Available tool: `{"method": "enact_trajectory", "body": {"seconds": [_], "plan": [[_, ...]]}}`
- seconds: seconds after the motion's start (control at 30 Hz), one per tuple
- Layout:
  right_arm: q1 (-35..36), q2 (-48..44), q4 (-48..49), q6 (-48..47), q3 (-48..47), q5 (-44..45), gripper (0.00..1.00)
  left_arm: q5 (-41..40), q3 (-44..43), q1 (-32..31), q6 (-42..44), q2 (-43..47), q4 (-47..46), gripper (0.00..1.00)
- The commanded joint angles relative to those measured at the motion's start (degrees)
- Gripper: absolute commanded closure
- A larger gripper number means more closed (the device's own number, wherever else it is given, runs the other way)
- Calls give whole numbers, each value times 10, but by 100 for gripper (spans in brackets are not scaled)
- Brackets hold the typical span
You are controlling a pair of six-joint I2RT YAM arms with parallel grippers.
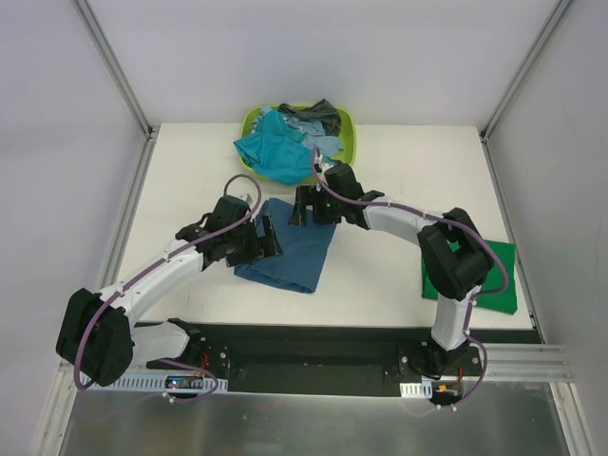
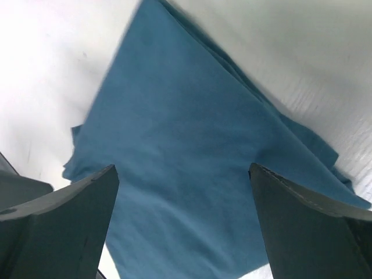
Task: Fold and stack the t-shirts
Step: Fold the long partially folded tshirt into a neat square, then put the neatly folded tshirt into the corner of the board with the right arm
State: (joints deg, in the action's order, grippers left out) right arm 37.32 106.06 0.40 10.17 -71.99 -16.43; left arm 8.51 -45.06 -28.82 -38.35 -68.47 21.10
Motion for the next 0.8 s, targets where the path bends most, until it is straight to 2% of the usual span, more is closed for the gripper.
{"method": "enact_trajectory", "body": {"seconds": [0.0, 0.1, 0.2, 0.3, 0.37, 0.43, 0.5, 0.7, 0.77], "plan": [[0, 28, 24, 49, 16, -18, 4, -32, 29, 1, -27, 34, -13, 1], [0, 11, 51, 81, 78, -10, 4, -51, 49, 1, -30, 66, -13, 1], [11, -46, 99, 141, 198, 8, 4, -66, 59, 2, -30, 79, -5, 1], [71, -142, 109, 201, 305, 73, 4, -82, 52, 3, -23, 78, 9, 1], [148, -216, 113, 243, 364, 147, 4, -111, 37, 3, -19, 81, 31, 1], [223, -282, 78, 244, 377, 226, 4, -131, 28, 3, -14, 85, 45, 1], [257, -328, 9, 221, 353, 284, 4, -134, 27, 3, -9, 93, 49, 1], [260, -413, -79, 143, 331, 452, 4, -133, 55, 3, -6, 120, 61, 1], [253, -416, -114, 139, 325, 458, 4, -119, 73, 3, -9, 121, 59, 1]]}}
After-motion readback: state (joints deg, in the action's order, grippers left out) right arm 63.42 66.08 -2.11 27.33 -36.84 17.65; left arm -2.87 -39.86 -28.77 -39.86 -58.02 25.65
